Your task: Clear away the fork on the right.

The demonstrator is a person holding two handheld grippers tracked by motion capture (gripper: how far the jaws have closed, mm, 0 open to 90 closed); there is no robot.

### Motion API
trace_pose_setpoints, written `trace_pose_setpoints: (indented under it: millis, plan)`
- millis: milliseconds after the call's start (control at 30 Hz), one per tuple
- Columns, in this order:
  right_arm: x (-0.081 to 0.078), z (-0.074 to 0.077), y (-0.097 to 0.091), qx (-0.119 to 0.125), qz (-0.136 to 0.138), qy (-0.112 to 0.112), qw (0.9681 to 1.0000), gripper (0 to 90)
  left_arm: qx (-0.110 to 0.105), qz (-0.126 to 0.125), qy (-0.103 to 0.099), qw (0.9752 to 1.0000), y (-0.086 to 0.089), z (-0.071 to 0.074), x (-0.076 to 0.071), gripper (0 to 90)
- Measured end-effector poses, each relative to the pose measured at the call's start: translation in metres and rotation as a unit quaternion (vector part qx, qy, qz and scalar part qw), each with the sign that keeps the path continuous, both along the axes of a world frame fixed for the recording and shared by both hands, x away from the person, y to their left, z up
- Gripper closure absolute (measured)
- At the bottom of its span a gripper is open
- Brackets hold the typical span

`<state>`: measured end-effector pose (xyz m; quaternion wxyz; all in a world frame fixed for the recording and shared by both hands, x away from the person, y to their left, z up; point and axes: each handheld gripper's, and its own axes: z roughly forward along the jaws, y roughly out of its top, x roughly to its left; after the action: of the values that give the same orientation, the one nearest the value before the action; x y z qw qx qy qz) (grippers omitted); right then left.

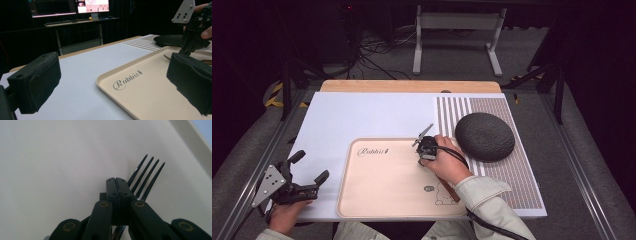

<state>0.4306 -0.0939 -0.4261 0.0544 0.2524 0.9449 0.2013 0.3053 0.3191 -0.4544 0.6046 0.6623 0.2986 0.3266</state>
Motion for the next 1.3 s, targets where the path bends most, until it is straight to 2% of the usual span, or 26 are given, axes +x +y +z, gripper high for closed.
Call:
trace_pose_setpoints:
  millis: [167, 633, 967, 1300]
  plan:
    - [0.005, 0.001, -0.009, -0.009, -0.024, -0.013, 0.9996, 90.0, 0.002, -0.002, -0.001, 1.0000, 0.000, 0.000, 0.000, 0.0]
    - [0.013, 0.002, -0.031, -0.015, -0.078, -0.019, 0.9967, 90.0, 0.001, -0.001, 0.002, 1.0000, 0.000, -0.001, 0.000, 0.0]
    - [0.017, 0.002, -0.052, -0.017, -0.122, -0.022, 0.9922, 90.0, 0.001, -0.003, 0.002, 1.0000, -0.001, 0.000, 0.000, 0.0]
    - [0.018, 0.003, -0.059, -0.017, -0.144, -0.021, 0.9892, 90.0, 0.001, -0.003, 0.002, 1.0000, -0.001, 0.000, 0.000, 0.0]
